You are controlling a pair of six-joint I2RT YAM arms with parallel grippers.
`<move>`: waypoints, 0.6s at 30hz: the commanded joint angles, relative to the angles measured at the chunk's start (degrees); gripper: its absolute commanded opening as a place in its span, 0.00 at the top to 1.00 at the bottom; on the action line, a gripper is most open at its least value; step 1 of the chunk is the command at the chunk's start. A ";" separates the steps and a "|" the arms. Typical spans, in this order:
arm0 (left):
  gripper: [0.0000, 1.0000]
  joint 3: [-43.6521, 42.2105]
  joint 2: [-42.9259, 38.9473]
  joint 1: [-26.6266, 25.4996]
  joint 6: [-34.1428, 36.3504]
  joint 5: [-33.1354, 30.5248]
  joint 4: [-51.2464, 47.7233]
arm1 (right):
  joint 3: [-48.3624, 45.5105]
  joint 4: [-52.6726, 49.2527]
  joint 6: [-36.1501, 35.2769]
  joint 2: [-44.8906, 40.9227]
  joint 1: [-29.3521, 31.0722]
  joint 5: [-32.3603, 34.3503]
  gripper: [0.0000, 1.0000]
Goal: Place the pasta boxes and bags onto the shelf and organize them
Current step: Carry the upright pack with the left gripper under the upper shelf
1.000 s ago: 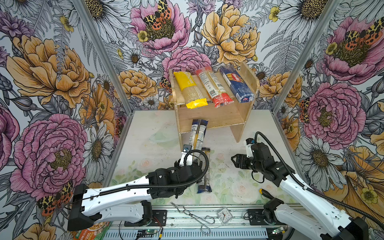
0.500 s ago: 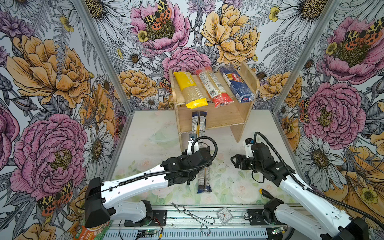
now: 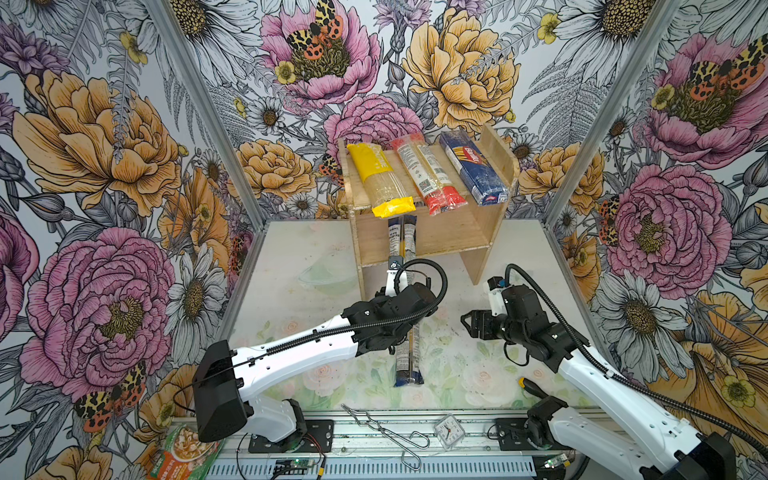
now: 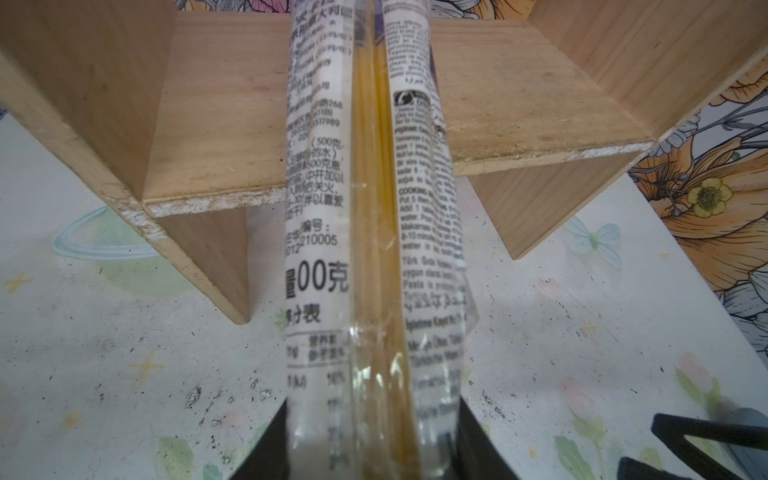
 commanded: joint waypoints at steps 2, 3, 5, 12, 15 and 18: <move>0.71 3.67 -0.99 1.68 0.90 -5.06 6.86 | 0.90 1.26 -1.62 -0.29 -0.73 -0.81 0.23; 0.71 3.70 -0.90 1.94 0.90 -5.09 6.94 | 0.83 1.26 -1.73 -0.35 -0.84 -0.89 0.23; 0.70 3.86 -0.64 2.44 0.94 -5.19 6.95 | 0.58 1.26 -1.92 -0.25 -1.03 -0.98 0.23; 0.69 5.30 1.00 3.91 2.75 -5.24 7.90 | 0.77 1.27 -2.68 0.85 -1.48 -1.59 0.22; 0.69 5.73 1.60 4.69 2.87 -4.79 8.27 | 0.86 1.35 -2.66 1.10 -1.57 -1.60 0.22; 0.69 5.90 2.06 5.42 3.95 -4.70 9.67 | 0.80 1.29 -2.69 1.06 -1.61 -1.59 0.22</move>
